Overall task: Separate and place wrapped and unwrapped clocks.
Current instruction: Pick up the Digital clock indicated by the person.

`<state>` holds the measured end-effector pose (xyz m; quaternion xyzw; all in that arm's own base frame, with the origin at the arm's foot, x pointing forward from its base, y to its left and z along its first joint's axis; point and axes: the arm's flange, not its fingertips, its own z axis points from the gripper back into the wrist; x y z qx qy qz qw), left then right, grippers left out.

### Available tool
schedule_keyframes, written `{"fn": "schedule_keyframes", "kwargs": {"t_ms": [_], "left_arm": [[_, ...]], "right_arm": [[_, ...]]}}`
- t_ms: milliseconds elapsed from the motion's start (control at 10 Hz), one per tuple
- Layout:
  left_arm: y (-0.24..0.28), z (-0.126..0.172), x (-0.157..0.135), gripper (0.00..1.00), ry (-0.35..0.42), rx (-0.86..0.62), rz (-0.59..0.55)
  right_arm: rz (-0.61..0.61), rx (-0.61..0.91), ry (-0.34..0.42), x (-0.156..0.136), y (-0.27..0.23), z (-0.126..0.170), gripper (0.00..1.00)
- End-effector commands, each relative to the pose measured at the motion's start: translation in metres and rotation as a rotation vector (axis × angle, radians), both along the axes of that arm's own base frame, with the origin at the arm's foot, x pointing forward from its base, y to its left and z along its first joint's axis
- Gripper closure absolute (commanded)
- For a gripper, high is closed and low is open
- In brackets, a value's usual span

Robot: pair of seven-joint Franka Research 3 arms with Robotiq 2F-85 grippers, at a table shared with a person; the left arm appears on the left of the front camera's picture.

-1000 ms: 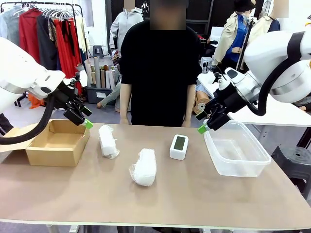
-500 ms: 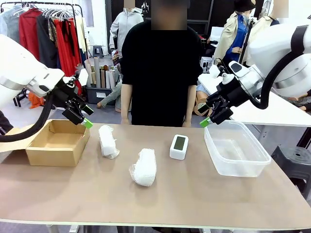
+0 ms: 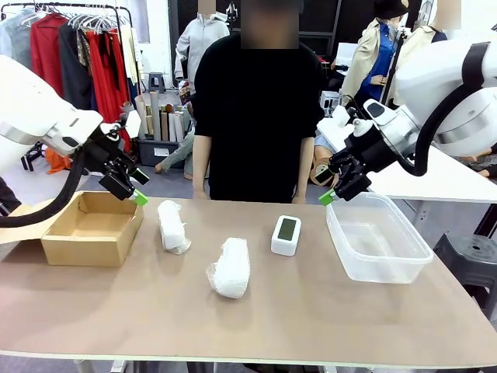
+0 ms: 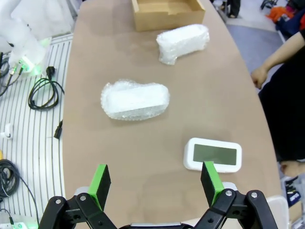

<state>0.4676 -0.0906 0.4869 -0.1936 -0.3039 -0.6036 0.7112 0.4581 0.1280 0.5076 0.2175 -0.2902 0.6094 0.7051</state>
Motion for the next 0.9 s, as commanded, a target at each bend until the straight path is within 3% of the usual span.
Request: {"fn": "schedule_keyframes", "kwargs": {"t_ms": [0,200,400,800], "left_arm": [[0.008,0.008,0.007,0.00,-0.029,-0.012,-0.030],[0.017,0.015,0.018,0.00,-0.021,-0.089,-0.074],[0.024,0.022,0.025,0.00,-0.064,-0.112,-0.098],[0.027,0.049,0.041,0.00,-0.172,-0.119,-0.123]], "right_arm": [[0.008,0.017,-0.068,0.010,-0.010,0.011,0.00],[0.074,0.056,-0.101,0.016,-0.018,0.028,0.00],[0.045,0.083,-0.145,0.021,-0.024,0.043,0.00],[0.001,0.128,-0.125,0.032,-0.034,0.057,0.00]]}}
